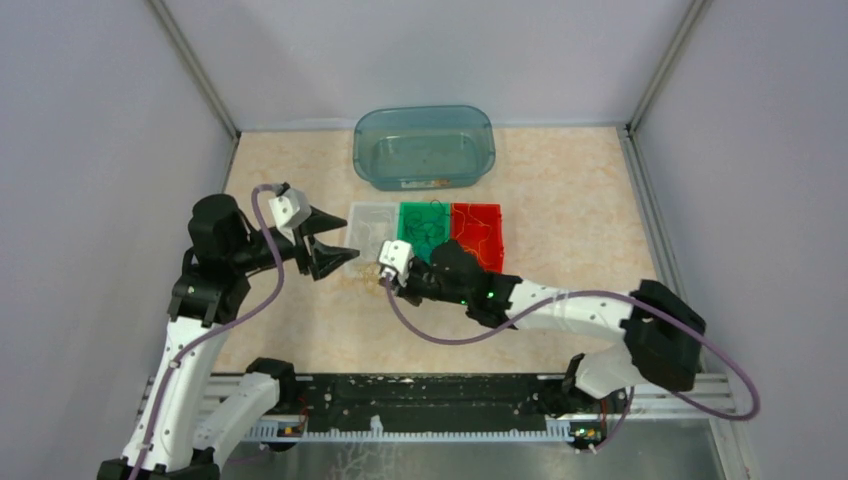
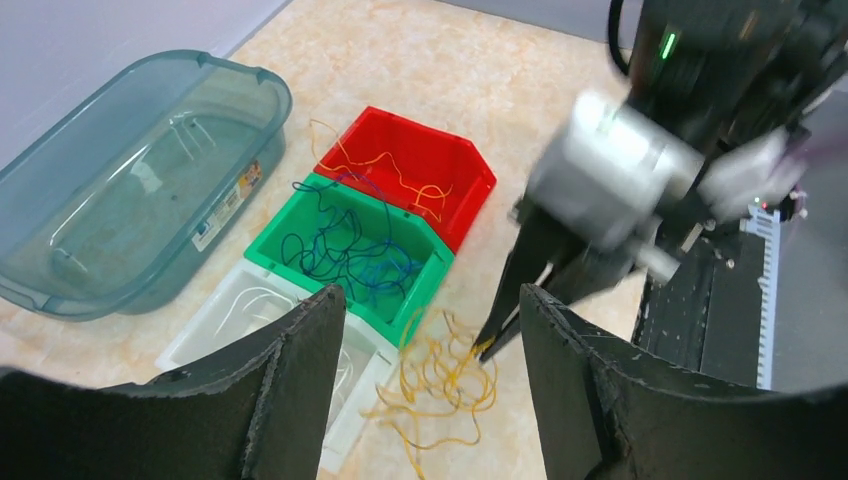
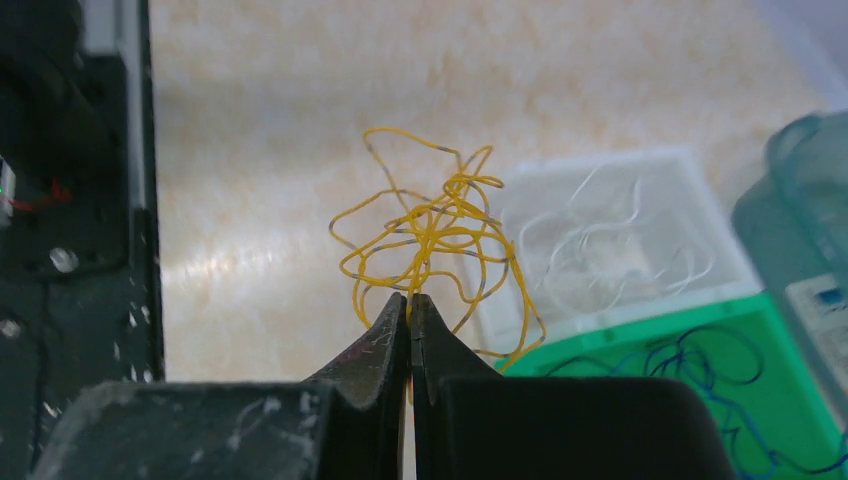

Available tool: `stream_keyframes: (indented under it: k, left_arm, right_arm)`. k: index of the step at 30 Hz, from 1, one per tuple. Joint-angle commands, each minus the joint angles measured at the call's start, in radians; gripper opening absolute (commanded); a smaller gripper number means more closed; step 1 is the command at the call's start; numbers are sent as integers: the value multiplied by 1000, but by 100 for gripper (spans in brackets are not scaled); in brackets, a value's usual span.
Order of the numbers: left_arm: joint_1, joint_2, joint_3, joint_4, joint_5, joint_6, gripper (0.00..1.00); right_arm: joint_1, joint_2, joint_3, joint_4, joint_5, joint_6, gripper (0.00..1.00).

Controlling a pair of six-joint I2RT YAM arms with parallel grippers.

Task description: Untangle the cables

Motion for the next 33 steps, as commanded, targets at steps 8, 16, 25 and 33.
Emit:
stream_keyframes:
  k: [8, 16, 25, 33]
  left_arm:
    - [2, -41, -95, -193, 159, 306, 67]
    - [2, -45, -69, -211, 114, 310, 60]
    - [3, -54, 10, -152, 122, 58, 71]
    - [2, -41, -56, -150, 184, -6, 62]
  right_arm:
    - [-12, -248, -17, 141, -122, 168, 0]
    - [-12, -287, -37, 170, -93, 191, 0]
    - [-13, -388, -150, 238, -2, 219, 0]
    - [-13, -430, -160, 271, -3, 239, 0]
